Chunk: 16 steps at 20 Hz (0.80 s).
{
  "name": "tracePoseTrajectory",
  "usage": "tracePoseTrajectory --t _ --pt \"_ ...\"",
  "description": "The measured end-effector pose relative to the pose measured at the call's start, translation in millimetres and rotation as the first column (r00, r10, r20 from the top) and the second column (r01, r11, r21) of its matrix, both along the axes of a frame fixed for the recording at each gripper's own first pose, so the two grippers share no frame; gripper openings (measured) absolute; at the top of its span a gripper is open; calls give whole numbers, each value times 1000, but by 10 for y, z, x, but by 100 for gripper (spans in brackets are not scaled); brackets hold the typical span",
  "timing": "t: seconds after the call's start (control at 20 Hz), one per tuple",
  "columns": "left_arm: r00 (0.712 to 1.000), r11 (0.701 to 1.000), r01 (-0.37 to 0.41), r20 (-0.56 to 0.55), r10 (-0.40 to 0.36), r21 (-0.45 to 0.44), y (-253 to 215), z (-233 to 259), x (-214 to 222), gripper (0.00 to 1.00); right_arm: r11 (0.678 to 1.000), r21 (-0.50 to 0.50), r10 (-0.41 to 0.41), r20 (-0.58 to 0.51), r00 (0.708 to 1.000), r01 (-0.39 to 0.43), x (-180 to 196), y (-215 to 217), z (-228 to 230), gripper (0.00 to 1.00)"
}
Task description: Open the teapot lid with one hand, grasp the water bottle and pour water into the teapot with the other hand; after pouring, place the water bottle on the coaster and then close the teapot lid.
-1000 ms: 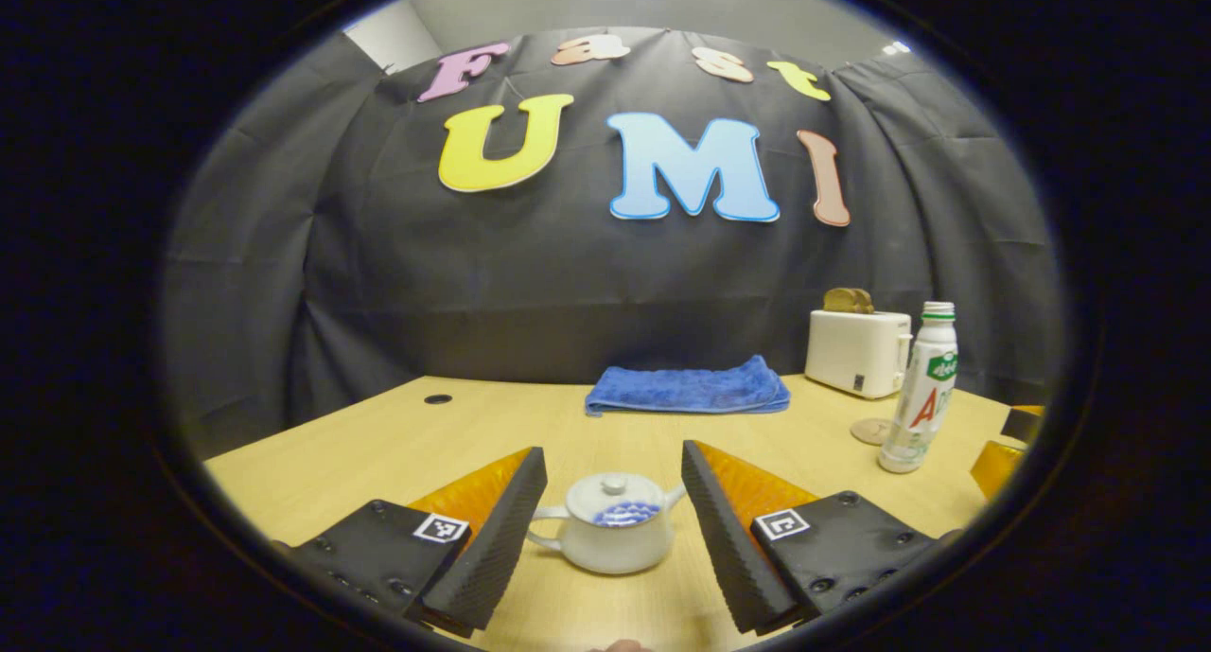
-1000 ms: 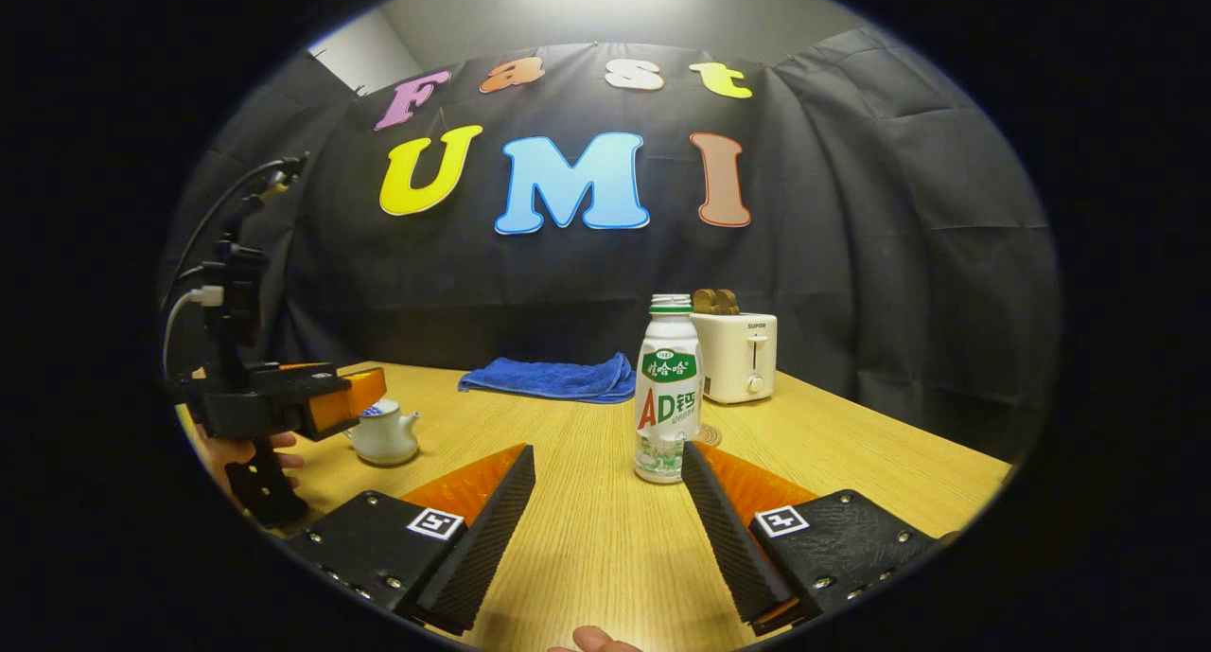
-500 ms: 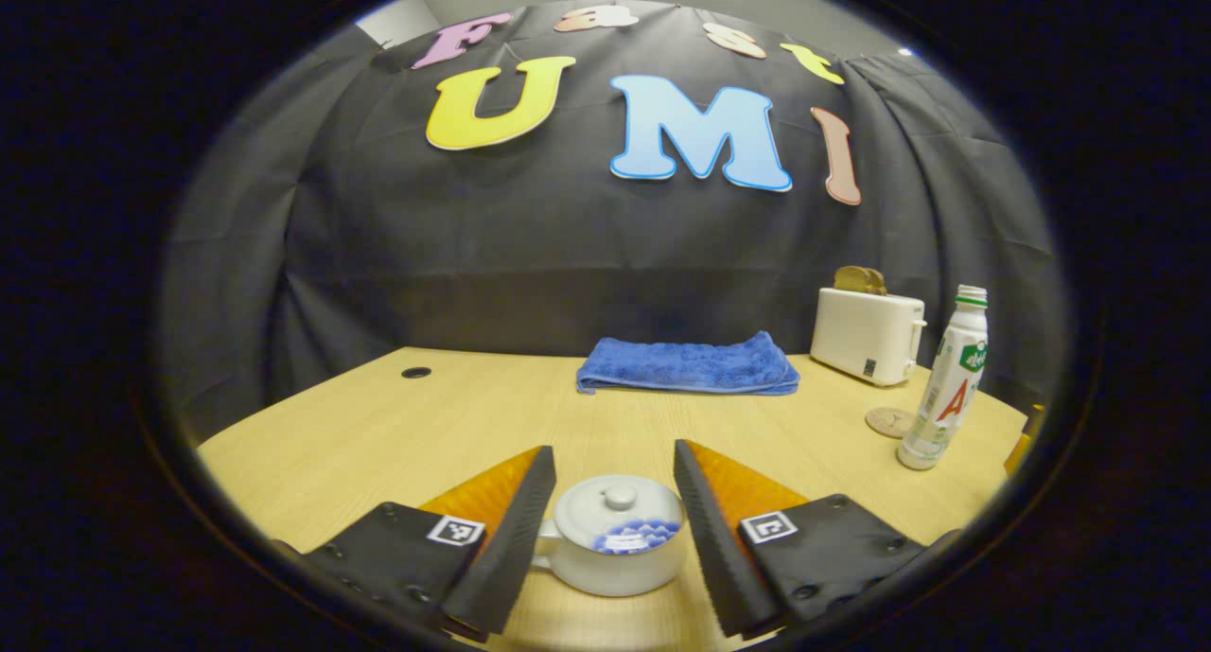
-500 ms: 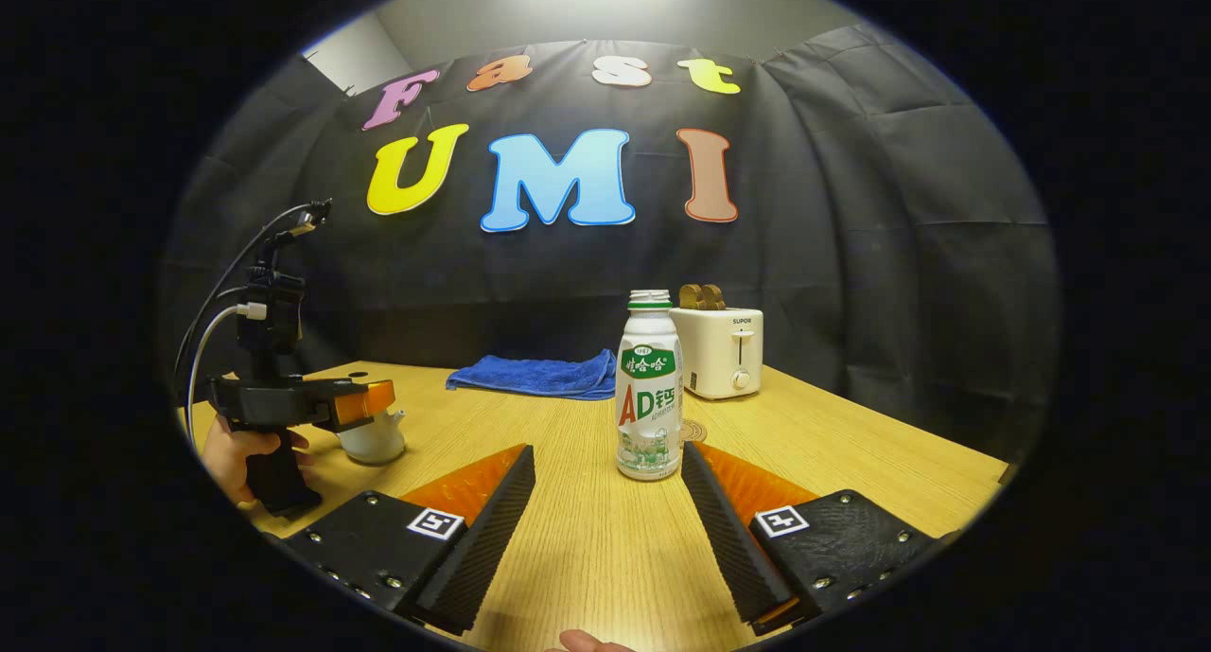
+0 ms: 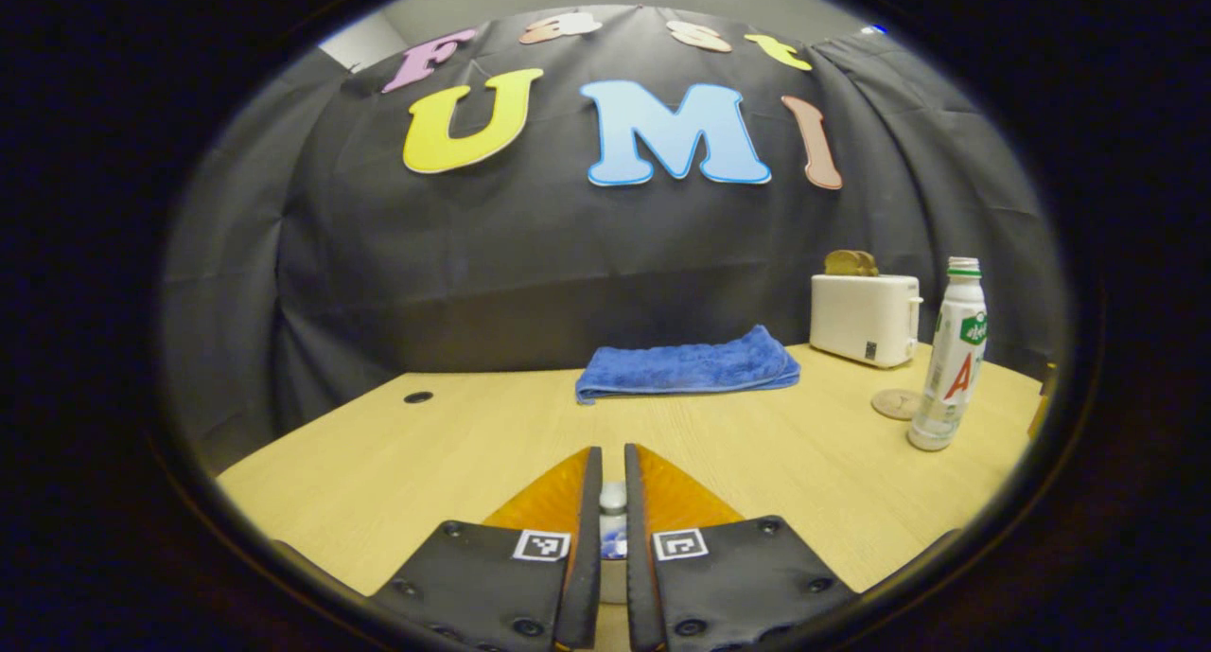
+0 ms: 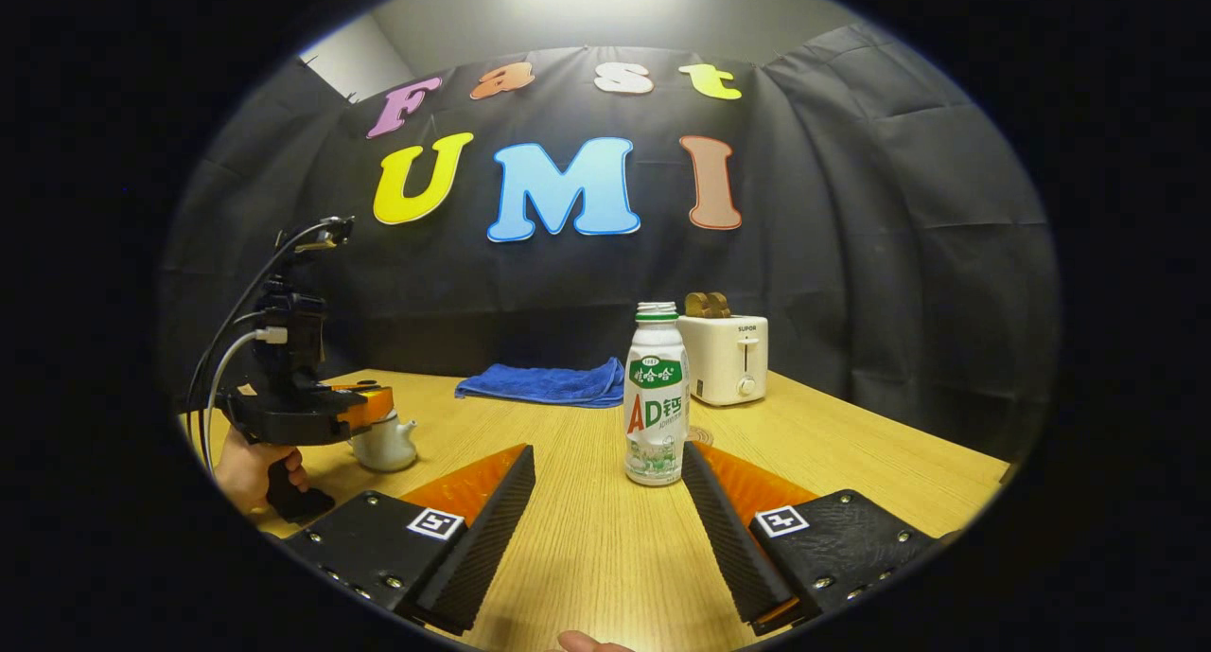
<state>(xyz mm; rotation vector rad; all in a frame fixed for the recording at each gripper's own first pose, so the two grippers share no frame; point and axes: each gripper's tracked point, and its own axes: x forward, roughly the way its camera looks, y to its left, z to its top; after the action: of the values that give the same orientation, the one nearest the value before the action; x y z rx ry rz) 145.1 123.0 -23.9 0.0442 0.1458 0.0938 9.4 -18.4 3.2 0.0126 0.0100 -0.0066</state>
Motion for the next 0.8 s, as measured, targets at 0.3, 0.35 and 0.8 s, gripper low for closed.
tracePoseTrajectory --t 0.3,0.35,0.8 --pt "998 999 17 55 -15 -46 44 137 -44 11 1000 -18 -6 -7 1000 6 82 -64 -20 96" --pt "997 998 24 73 -20 -55 37 206 -74 15 1000 -18 -6 -8 1000 6 103 -82 -21 96" --pt "986 993 91 149 -79 -78 -115 455 -274 15 991 -127 -34 90 995 46 520 -363 342 96"
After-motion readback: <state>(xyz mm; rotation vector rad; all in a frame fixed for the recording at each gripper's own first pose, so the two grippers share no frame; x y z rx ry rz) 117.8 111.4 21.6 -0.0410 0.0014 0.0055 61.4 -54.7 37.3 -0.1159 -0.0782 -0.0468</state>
